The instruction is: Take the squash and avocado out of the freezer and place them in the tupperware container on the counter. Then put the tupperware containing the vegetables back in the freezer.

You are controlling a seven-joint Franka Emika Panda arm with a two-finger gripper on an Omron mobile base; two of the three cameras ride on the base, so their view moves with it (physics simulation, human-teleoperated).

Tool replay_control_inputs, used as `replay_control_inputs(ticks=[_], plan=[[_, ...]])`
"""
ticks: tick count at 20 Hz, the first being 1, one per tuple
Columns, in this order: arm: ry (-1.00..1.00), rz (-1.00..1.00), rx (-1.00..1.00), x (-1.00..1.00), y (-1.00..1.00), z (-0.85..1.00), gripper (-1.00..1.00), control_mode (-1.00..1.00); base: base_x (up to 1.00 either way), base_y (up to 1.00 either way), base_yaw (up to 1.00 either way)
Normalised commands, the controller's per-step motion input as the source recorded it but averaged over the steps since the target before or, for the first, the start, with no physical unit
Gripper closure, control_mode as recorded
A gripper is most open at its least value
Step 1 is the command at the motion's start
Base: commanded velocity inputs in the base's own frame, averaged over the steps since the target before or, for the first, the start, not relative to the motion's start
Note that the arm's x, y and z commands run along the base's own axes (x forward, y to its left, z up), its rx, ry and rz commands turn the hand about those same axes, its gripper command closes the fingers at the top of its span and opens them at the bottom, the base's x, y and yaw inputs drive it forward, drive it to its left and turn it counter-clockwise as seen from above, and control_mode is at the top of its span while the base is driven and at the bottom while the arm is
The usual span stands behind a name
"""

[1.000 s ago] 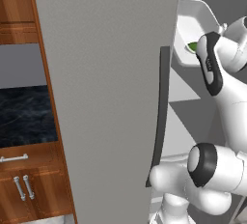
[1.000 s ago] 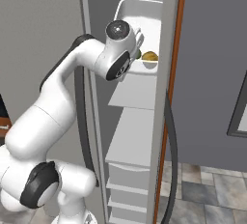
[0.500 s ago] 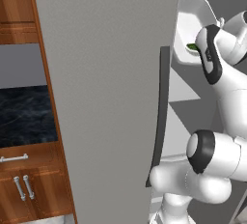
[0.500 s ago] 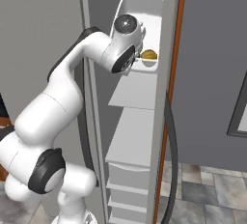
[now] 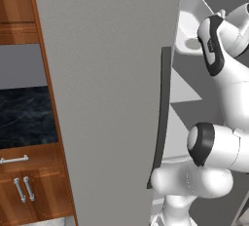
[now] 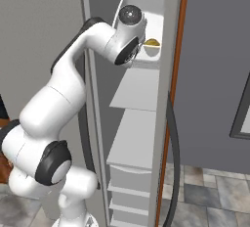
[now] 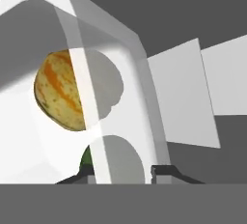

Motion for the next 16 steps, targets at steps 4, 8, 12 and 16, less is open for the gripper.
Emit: replay_control_inputs(ticks=[4,8,12,16], plan=[[-0.05,0.14,0.00,0.39,0.00,0.10,1.00,-1.00,0.00,0.00,0.00],[-0.06,0.18,0.00,0.47,0.00,0.06,1.00,-1.00,0.00,0.00,0.00],[-0.07,0.11,0.00,0.67,0.00,0.06,1.00,-1.00,0.00,0.00,0.00],[-0.05,0.06,0.00,0.71,0.00,0.02,1.00,-1.00,0.00,0.00,0.00]])
